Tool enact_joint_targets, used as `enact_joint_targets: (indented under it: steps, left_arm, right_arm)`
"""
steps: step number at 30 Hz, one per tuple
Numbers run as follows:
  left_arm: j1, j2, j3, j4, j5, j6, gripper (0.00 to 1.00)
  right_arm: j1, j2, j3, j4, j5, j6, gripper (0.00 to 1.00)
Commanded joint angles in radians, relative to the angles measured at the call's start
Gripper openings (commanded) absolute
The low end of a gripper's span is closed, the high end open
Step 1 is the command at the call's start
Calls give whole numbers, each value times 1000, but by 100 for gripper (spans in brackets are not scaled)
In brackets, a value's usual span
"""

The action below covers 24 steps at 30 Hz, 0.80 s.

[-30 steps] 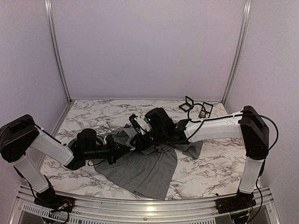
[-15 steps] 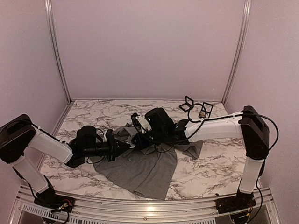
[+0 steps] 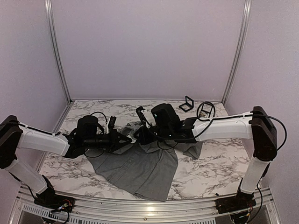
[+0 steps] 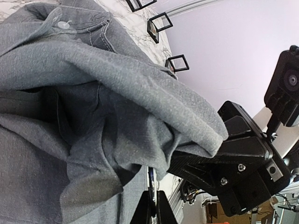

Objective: Remove the brooch from the garment
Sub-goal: Pick up the brooch from the crumpled clothing.

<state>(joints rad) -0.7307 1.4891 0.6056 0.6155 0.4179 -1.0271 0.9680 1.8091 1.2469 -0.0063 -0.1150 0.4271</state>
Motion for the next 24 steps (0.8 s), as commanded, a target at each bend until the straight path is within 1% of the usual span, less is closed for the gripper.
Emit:
enact_joint_targets:
  steps: [1, 6, 15, 19, 24]
  left_arm:
    - [17, -38, 25, -36, -29, 114, 0]
    - [34, -35, 6, 29, -52, 76, 0]
    - [34, -32, -20, 134, -159, -16, 0]
    - [34, -67, -50, 143, -240, -27, 0]
    - [34, -151, -94, 122, -341, 0, 0]
  right_arm:
    - [-9, -39, -28, 29, -9, 15, 0]
    - [-8, -60, -49, 54, -29, 16, 0]
    - [-8, -39, -41, 98, -85, 22, 0]
    - [-14, -16, -7, 74, -60, 32, 0]
    - [-36, 19, 38, 83, -102, 47, 0]
